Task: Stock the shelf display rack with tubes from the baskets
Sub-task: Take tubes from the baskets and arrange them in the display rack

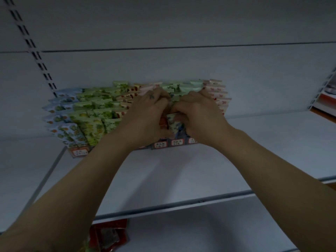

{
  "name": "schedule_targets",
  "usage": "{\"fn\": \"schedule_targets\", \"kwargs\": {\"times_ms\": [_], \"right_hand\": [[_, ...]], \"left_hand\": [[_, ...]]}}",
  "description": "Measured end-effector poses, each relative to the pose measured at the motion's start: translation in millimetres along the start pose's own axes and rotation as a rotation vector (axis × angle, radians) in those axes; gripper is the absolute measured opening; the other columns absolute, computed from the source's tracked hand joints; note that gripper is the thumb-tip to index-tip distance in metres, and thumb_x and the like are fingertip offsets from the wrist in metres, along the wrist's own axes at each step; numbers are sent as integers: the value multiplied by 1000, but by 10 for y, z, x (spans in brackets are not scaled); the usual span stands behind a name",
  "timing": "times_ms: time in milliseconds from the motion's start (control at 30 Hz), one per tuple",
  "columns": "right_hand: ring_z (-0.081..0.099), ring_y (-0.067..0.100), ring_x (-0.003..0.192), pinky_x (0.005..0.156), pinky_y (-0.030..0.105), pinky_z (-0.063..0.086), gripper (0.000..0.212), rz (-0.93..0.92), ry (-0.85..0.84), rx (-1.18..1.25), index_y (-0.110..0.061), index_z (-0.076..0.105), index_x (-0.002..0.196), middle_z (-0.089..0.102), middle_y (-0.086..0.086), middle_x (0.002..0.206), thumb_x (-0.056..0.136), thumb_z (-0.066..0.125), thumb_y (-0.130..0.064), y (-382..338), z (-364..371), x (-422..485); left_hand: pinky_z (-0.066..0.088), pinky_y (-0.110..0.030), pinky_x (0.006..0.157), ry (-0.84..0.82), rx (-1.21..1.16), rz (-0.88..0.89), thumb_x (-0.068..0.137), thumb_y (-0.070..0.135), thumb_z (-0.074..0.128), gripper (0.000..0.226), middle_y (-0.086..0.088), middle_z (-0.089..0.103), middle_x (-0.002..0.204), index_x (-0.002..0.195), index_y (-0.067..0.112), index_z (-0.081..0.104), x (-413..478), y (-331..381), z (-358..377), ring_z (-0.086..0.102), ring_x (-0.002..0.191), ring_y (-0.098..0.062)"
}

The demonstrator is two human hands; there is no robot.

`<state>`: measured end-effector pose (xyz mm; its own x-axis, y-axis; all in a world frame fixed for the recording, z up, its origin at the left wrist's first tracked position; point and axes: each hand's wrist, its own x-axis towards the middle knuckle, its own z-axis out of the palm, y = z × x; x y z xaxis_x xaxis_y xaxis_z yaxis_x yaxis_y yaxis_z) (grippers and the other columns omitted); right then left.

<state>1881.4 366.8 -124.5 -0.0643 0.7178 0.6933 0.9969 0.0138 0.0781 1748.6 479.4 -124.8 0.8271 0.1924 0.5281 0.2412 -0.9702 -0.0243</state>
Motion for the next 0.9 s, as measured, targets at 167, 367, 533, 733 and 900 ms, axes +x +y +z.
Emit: {"fn": "schedule_targets", "kwargs": {"times_ms": [167,367,533,733,900], "right_hand": [[58,25,71,70,35,30,13,-103,13,-167,-15,71,72,68,1,68,70,63,-25,-37,20,-132],[58,26,69,70,34,24,19,-39,7,-228,-11,69,72,64,6,60,63,69,-27,-18,72,-117],[58,26,67,74,34,24,23,-15,3,-180,-16,75,77,63,8,62,59,70,-31,-5,72,-39],[59,27,61,74,34,26,20,21,45,-141,-16,77,71,63,9,61,57,73,-30,-10,114,-57],[59,28,64,76,33,27,18,65,40,-109,-16,77,72,64,11,64,61,73,-30,17,171,-80]], "left_hand": [[23,-36,94,28,145,-13,61,51,81,87,-5,43,137,133,20,43,6,-56,-105,36,126,-25],[19,-48,112,-208,239,-163,74,63,68,101,-7,13,158,151,26,15,32,-116,-74,14,144,-27],[26,-50,109,-160,241,-126,73,55,73,95,0,-1,161,150,27,24,20,-145,-53,17,142,-30],[26,-48,109,-129,233,-110,74,52,75,94,5,23,157,149,23,26,3,-149,-18,21,141,-30],[22,-45,114,-128,158,-147,73,45,78,94,4,29,155,149,22,29,2,-143,5,20,142,-30]]}}
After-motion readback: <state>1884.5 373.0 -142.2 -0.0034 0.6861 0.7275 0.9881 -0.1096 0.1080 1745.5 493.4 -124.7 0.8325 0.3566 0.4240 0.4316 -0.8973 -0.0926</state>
